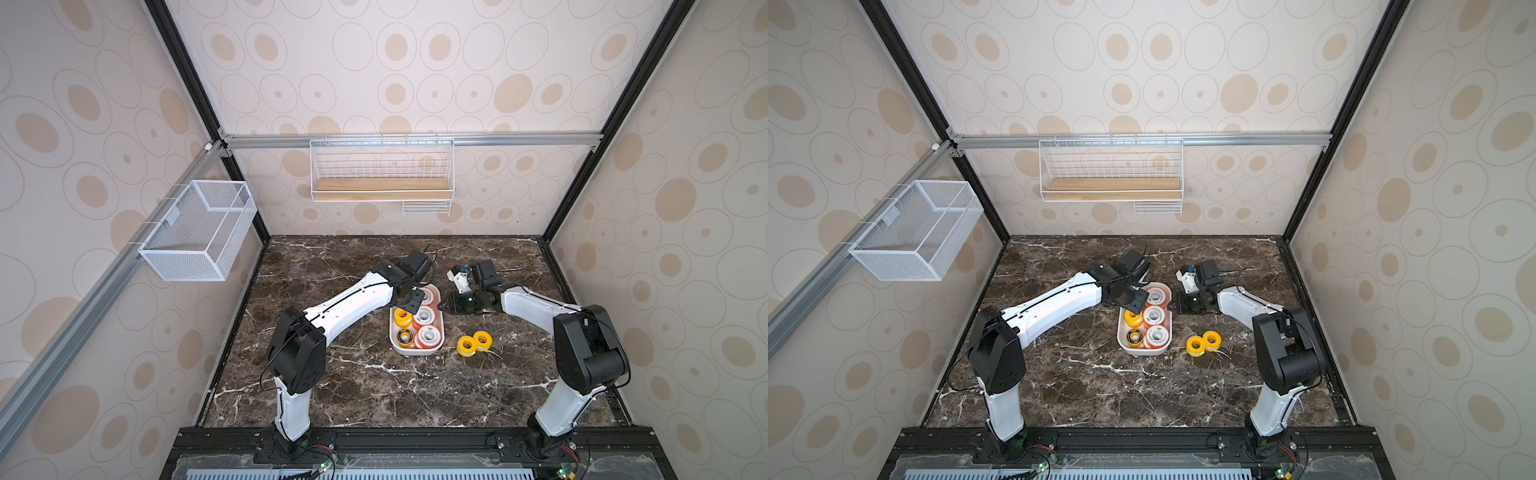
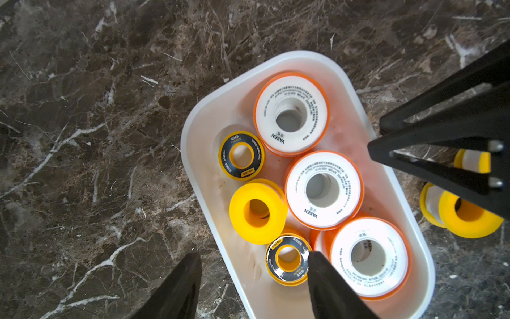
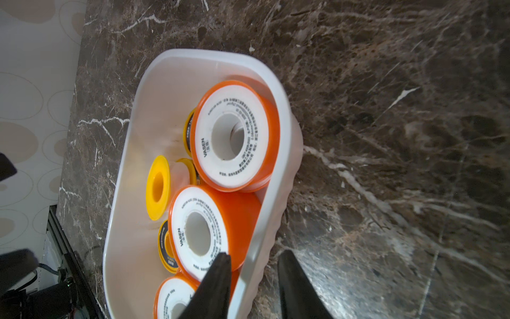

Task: Put the sealing tape into the storage box
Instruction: Place the sealing tape in the storage box.

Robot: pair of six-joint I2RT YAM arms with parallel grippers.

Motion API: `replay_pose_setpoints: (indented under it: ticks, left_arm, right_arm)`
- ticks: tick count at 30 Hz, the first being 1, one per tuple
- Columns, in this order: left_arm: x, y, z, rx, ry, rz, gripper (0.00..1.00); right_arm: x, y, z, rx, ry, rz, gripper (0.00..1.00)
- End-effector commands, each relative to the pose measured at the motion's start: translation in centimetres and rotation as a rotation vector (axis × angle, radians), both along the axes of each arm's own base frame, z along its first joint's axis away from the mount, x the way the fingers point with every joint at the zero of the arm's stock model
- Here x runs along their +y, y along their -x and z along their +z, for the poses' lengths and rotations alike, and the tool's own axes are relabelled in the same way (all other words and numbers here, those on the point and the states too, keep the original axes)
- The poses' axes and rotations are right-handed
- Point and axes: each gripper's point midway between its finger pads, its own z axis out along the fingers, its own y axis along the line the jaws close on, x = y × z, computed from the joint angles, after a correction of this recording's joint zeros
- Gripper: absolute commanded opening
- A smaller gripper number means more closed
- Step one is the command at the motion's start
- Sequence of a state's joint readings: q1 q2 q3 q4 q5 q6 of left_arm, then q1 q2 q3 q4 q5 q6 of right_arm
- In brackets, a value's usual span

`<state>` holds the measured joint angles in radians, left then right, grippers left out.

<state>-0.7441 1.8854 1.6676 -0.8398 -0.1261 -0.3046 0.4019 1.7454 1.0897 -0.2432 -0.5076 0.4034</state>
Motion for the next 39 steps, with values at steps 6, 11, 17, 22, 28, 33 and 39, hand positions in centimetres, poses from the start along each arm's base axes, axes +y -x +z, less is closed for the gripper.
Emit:
replay_pose_setpoints:
  ticks: [6,11,17,22,28,33,39]
  left_arm:
    - [1.4,1.3,-0.6,0.03,-0.053,-0.052,0.63]
    - [0.8,2.1,-2.0,0.086,-0.025,-0.066,0.57]
    - [0.4,2.3,-3.9,0.132,-0.033,-0.071,0.43]
    - [-0.1,2.2,-4.5,0.142,-0.026,-0.082,0.36]
    - [-0.9,2.3,-5.9,0.177,-0.018,-0.127,0.39]
    - [-1.1,1.9,-6.5,0.183,-0.023,-0.131,0.38]
    - [-0.5,1.2,-6.6,0.162,-0.048,-0.11,0.45]
  right_arm:
    - [0.2,-0.2,0.9,-0.038,-0.016,0.04,0.33]
    - [0.3,0.2,1.1,-0.055,-0.027,0.059,0.32]
    - [0.2,0.4,0.8,-0.048,-0.023,0.067,0.32]
    - [0.2,0.4,0.7,-0.047,-0.02,0.067,0.33]
    - [0.1,0.4,0.5,-0.044,-0.01,0.065,0.33]
    - [0.0,0.4,0.4,-0.042,-0.004,0.066,0.34]
    - [-0.1,0.4,0.1,-0.035,0.003,0.064,0.34]
